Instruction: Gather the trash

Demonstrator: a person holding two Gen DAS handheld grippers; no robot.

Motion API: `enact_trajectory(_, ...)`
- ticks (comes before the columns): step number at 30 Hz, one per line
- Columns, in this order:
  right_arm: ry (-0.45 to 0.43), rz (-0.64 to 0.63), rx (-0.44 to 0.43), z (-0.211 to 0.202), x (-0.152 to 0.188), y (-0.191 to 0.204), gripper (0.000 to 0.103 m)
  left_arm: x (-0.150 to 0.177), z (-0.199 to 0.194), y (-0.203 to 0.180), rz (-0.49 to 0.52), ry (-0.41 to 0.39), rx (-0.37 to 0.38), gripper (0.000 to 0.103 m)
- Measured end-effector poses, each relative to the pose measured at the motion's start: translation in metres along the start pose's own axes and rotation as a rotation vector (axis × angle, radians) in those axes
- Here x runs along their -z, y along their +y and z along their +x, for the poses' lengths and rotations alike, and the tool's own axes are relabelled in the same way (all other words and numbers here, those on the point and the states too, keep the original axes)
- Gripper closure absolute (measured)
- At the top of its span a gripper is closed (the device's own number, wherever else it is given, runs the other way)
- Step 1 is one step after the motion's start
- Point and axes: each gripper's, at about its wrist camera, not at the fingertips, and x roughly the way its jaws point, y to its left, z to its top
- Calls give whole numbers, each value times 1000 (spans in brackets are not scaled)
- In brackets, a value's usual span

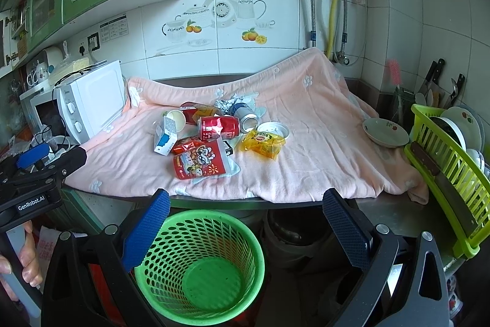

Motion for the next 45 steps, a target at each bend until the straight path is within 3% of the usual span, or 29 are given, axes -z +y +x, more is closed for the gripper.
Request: enact_trajectory(45, 18, 4, -6, 19, -3, 4, 6, -2, 12, 4, 12, 8, -7, 5)
